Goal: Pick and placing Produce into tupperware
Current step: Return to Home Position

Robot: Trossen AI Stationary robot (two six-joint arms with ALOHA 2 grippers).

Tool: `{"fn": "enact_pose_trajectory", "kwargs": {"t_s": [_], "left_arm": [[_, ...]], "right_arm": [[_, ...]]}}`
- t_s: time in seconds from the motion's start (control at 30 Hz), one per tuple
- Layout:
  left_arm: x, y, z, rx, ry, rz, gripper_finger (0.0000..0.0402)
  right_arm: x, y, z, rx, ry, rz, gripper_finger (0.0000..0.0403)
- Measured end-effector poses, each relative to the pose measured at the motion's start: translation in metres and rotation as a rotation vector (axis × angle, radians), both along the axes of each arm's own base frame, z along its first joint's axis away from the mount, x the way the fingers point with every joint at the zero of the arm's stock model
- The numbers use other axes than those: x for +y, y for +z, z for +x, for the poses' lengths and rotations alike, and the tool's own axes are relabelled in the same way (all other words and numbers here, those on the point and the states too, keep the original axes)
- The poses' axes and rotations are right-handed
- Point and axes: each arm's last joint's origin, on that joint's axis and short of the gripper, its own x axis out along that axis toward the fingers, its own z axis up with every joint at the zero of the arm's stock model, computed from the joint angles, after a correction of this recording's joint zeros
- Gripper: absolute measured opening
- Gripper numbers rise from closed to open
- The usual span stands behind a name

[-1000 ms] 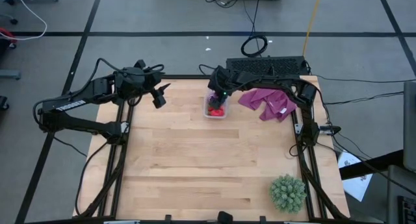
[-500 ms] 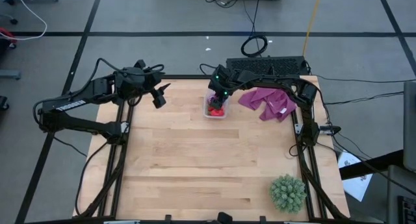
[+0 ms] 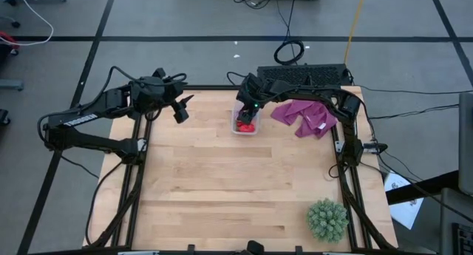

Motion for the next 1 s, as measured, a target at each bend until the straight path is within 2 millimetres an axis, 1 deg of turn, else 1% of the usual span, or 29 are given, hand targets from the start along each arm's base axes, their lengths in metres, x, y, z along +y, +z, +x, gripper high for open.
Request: {"fn": "enact_pose_trajectory", "kwargs": {"t_s": [0.1,0.17,0.27,0.4,0.5,0.63,0.77,0.87,1.0], "left_arm": [[0.0,0.0,0.0,0.0,0.0,0.0,0.0225],[0.0,0.0,0.0,-0.001,0.0,-0.001,0.0225],[0.0,-0.001,0.0,-0.001,0.005,-0.01,0.0225],[-0.001,-0.004,-0.002,0.024,0.014,-0.032,0.0225],[-0.002,-0.007,-0.004,0.034,0.01,-0.085,0.0225],[-0.005,-0.013,-0.007,0.055,0.006,-0.193,0.0225],[-0.009,-0.021,-0.013,0.105,0.052,-0.295,0.0225],[-0.014,-0.024,-0.021,0.136,0.091,-0.353,0.0225],[-0.022,-0.019,-0.032,0.078,0.086,-0.382,0.0225]], "right_arm": [[-0.002,0.007,0.001,0.012,-0.004,0.007,0.029],[-0.002,0.017,0.001,0.027,-0.013,0.022,0.029],[0.004,0.038,-0.002,0.079,-0.038,0.071,0.029],[0.023,0.073,-0.016,0.115,-0.06,0.12,0.029],[0.039,0.099,-0.034,0.143,-0.083,0.152,0.029],[0.062,0.134,-0.064,0.181,-0.116,0.188,0.029],[0.088,0.162,-0.096,0.25,-0.171,0.111,0.029],[0.109,0.181,-0.123,0.289,-0.178,0.031,0.029],[0.139,0.2,-0.149,0.178,-0.106,-0.014,0.029]]}}
